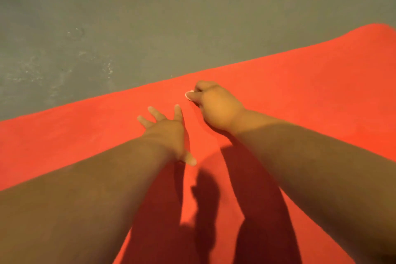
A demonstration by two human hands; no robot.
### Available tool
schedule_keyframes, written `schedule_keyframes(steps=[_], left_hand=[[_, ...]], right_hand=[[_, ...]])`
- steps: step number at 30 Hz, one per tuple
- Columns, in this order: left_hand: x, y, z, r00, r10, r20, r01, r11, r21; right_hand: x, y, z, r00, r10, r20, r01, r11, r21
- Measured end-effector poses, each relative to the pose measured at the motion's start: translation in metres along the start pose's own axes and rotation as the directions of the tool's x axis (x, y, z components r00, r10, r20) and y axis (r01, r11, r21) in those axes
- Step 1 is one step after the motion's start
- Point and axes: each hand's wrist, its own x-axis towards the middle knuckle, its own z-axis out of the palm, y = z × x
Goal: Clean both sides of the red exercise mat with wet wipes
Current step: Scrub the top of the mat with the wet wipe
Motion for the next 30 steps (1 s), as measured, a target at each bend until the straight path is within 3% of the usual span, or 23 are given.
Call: schedule_keyframes(steps=[2,5,7,10,12,14,15,17,19,20,21,26,28,30], left_hand=[[0.003,0.001,0.001,1.000,-0.015,-0.006,0.015,1.000,-0.009],[0.007,0.001,-0.002,0.999,-0.032,0.002,0.032,0.999,-0.008],[0.007,0.004,-0.003,0.999,-0.045,0.017,0.045,0.999,-0.022],[0.009,0.004,-0.004,0.998,-0.054,0.015,0.055,0.998,-0.027],[0.010,0.002,-0.002,0.999,-0.048,0.007,0.048,0.999,-0.025],[0.012,0.002,-0.002,0.999,-0.041,0.000,0.041,0.999,-0.025],[0.012,0.002,-0.002,0.999,-0.044,0.000,0.044,0.999,-0.032],[0.012,0.001,0.000,0.999,-0.051,-0.008,0.050,0.998,-0.042],[0.013,0.001,0.001,0.998,-0.048,-0.026,0.048,0.999,-0.025],[0.013,0.001,0.001,0.998,-0.046,-0.037,0.045,0.999,-0.013],[0.013,0.001,0.001,0.998,-0.043,-0.046,0.043,0.999,-0.003],[0.014,0.001,0.002,0.996,-0.037,-0.075,0.038,0.999,0.013],[0.015,-0.002,0.003,0.996,-0.017,-0.091,0.021,0.999,0.039],[0.013,-0.007,0.006,0.995,-0.005,-0.096,0.012,0.998,0.069]], right_hand=[[-0.008,0.039,-0.016,0.983,0.164,-0.086,-0.169,0.984,-0.059],[-0.031,0.108,-0.053,0.803,0.570,-0.176,-0.593,0.795,-0.128],[-0.033,0.109,-0.061,0.746,0.643,-0.171,-0.663,0.741,-0.105],[-0.025,0.046,-0.027,0.842,0.509,-0.178,-0.513,0.858,0.025],[-0.031,-0.006,-0.004,0.960,0.257,-0.109,-0.252,0.966,0.060],[-0.042,-0.021,-0.001,0.999,0.031,0.015,-0.032,0.997,0.074],[-0.044,-0.007,-0.007,1.000,0.029,0.007,-0.029,0.997,0.071],[-0.050,0.046,-0.023,0.960,0.255,-0.115,-0.255,0.967,0.010],[-0.075,0.110,-0.046,0.795,0.557,-0.242,-0.575,0.818,-0.004],[-0.090,0.129,-0.055,0.710,0.659,-0.248,-0.676,0.737,0.024],[-0.100,0.133,-0.059,0.680,0.695,-0.235,-0.709,0.704,0.031],[-0.104,0.040,-0.029,0.814,0.558,-0.159,-0.542,0.829,0.137],[-0.109,-0.005,-0.015,0.942,0.328,-0.068,-0.313,0.935,0.168],[-0.121,-0.029,-0.009,0.994,0.113,-0.012,-0.109,0.975,0.193]])
